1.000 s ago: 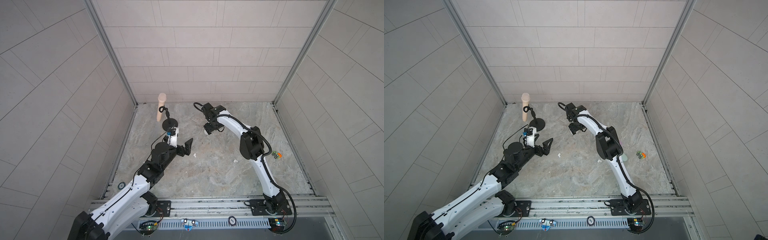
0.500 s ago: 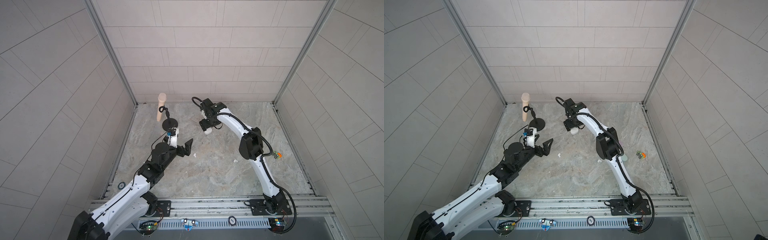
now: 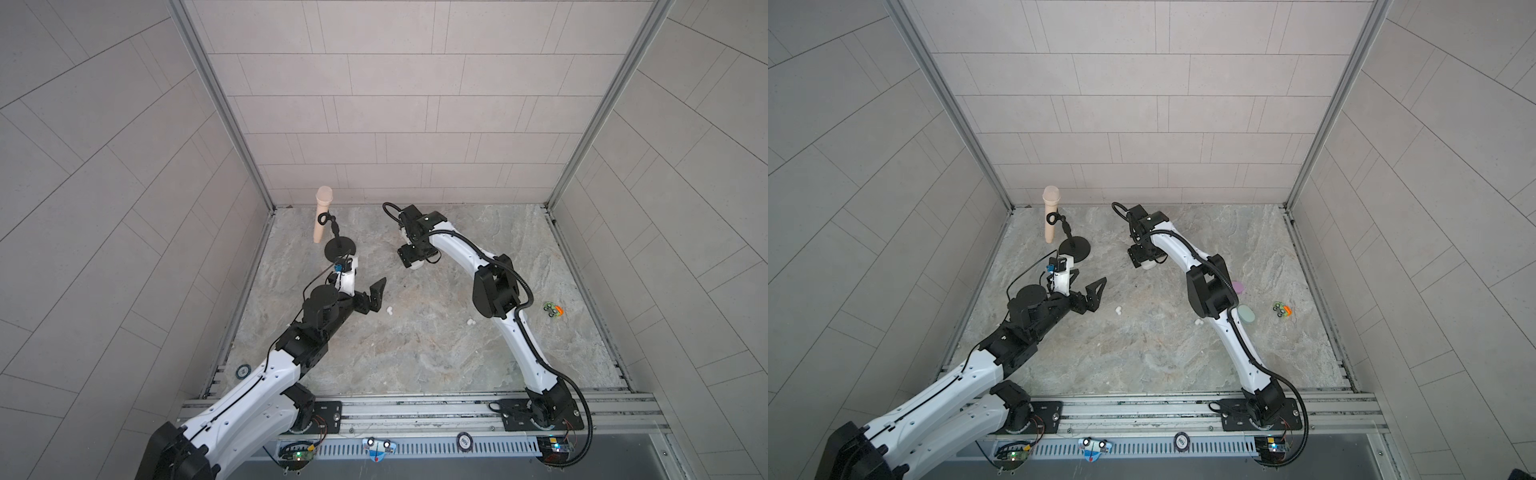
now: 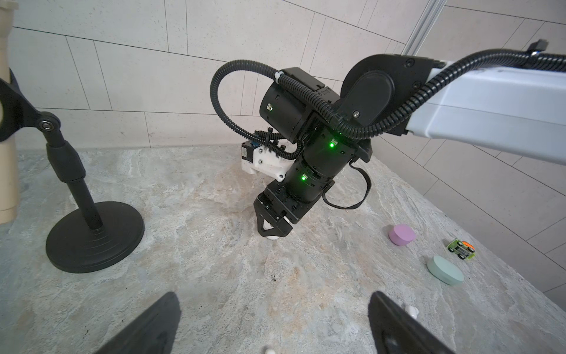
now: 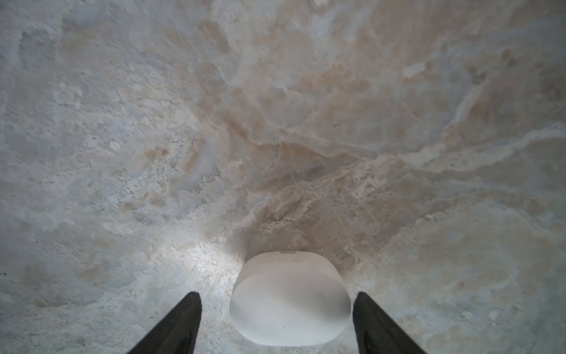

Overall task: Insert wireless bluetooth earbuds into charging case
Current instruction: Pick up the charging case from the top-center of the table.

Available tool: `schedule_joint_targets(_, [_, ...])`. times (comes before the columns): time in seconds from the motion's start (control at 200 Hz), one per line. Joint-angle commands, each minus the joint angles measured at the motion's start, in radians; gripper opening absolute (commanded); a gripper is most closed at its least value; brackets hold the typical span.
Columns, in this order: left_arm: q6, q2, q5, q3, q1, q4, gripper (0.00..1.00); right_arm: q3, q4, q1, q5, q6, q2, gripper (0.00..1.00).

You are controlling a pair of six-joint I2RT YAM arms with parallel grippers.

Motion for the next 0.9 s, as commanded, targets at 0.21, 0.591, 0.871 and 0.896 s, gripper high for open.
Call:
schedule_joint_targets(0.21, [-0.008, 0.0, 0.001, -0.01, 0.005, 0.006, 1.0, 0.02, -0.007, -0.007, 0.033, 0.009, 0.028, 0.78])
schedule_joint_targets(0.591, [-0.008, 0.0, -0.001, -0.01, 0.005, 0.006, 1.0, 0.02, -0.006, -0.014, 0.02, 0.012, 0.037, 0.73])
schedule_joint_targets(0.871, [-0.008, -0.003, -0.003, -0.012, 0.005, 0.007, 1.0, 0.02, -0.006, -0.014, 0.027, 0.019, 0.045, 0.74])
schedule_joint_targets(0.896, [-0.008, -0.002, -0.004, -0.012, 0.005, 0.006, 1.0, 0.021, -0.006, -0.014, 0.028, 0.023, 0.043, 0.74])
